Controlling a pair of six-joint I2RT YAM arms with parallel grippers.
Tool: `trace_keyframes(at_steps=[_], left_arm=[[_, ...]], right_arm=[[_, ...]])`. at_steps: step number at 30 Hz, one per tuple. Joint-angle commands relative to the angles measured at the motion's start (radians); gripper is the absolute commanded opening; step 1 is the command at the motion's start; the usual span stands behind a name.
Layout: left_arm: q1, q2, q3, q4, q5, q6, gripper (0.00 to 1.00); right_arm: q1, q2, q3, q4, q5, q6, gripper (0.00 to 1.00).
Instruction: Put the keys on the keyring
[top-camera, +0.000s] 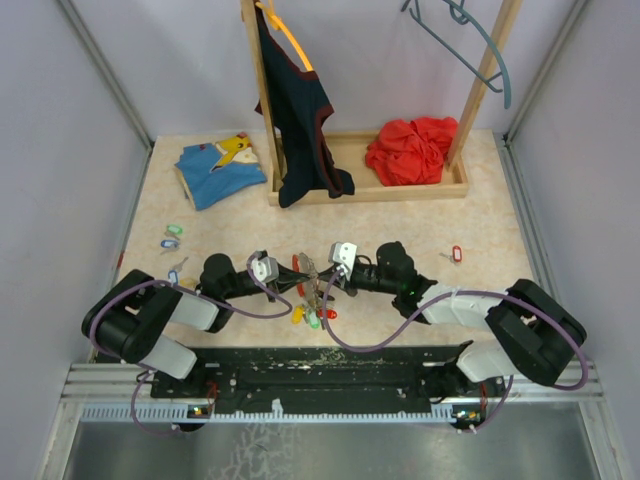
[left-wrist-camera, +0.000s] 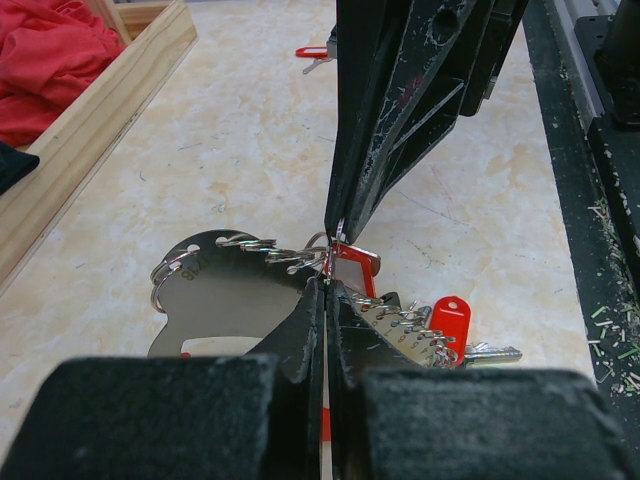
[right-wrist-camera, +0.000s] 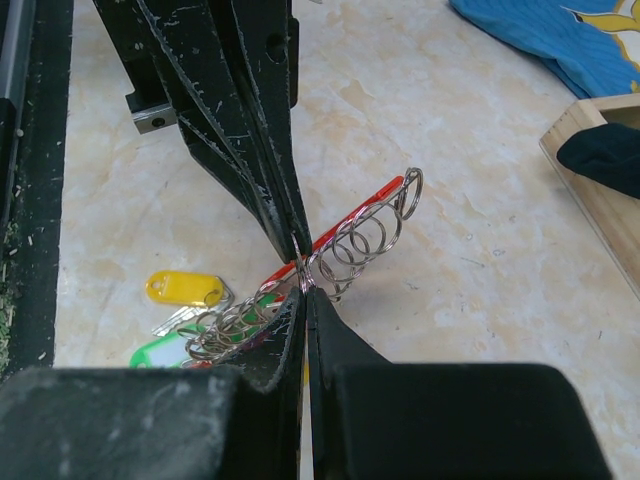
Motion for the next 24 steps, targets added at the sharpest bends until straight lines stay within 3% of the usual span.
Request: trace_keyframes(at_steps=[1,24], left_arm=[[-0.005,0.006,0.001,0.041,0.021,-0.002,0.00],[-0.004,0.004,0.000,0.042,0.006,-0.002,0.00]], right_arm=[[-0.007,-0.016,0.014,0.046,0.015,0.003,0.00],[-0.007,-0.021,0.017,0.040,0.008,0.007,0.00]])
